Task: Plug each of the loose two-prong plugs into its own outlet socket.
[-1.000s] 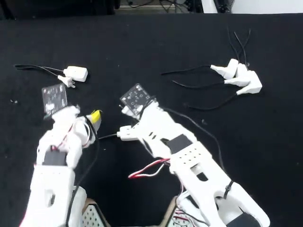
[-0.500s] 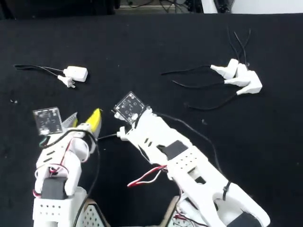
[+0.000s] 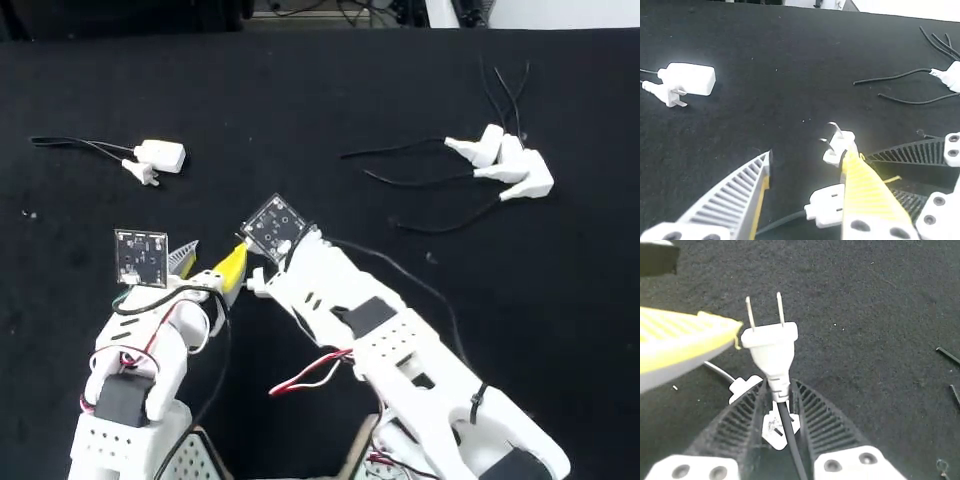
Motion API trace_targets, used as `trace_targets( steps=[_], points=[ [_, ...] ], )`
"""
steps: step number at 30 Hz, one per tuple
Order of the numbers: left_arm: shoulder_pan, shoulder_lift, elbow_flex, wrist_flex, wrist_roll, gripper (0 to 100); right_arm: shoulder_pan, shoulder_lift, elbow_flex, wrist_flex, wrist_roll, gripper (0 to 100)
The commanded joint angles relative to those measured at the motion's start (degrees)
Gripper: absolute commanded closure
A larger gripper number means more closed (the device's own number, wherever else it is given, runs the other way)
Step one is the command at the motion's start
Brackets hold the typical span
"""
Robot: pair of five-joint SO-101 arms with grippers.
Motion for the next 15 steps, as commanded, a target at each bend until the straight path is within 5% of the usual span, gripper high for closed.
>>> trace_targets(
  steps=[1,15],
  points=[
    [-0.1,-0.1,2.6,-5.7,-0.5,77,-1.5,-1.4,-0.6,-0.9,-0.3,98.8],
    [-3.5,-0.1,5.3,-9.0,-0.5,77,-4.7,-1.5,-3.1,5.5,-0.2,98.8]
  ],
)
